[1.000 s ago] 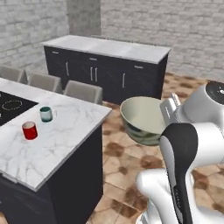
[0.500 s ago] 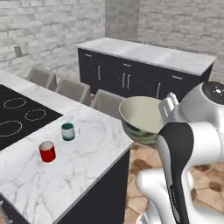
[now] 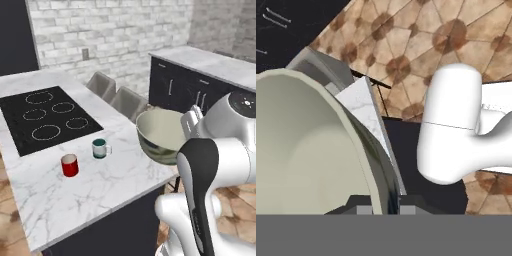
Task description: Clear the mugs and bowl far away from the sink.
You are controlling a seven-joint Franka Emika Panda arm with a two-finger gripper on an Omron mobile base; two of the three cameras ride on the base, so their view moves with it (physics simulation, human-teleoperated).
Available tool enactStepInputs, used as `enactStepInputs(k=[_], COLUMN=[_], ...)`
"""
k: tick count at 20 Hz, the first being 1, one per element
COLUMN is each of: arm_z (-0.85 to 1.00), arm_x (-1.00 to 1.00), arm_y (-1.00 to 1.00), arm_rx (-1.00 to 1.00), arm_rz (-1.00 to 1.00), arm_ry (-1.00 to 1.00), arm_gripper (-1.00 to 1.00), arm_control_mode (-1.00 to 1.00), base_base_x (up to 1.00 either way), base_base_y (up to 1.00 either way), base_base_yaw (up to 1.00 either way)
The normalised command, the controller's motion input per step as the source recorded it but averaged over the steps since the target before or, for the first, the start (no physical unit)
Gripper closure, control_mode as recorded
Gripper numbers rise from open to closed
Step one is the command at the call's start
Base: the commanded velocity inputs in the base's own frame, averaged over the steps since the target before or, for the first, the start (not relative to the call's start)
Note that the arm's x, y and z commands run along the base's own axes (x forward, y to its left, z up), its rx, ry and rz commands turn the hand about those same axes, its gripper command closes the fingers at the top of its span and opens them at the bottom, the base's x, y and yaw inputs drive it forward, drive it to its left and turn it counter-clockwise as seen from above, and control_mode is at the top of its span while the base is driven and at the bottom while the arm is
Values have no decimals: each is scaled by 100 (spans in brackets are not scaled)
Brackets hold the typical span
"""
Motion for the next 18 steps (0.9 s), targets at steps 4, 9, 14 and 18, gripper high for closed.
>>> enactStepInputs(k=[4,9,14,18], arm_z=[0,0,0,-1], arm_x=[0,0,0,40], arm_y=[0,0,0,-25], arm_rx=[0,0,0,2], arm_rz=[0,0,0,1], arm_ry=[0,0,0,2], arm_gripper=[100,100,100,100], arm_control_mode=[100,100,100,-100], base_base_x=[100,95,88,43], base_base_y=[-50,-56,-33,-14], base_base_yaw=[52,40,12,0])
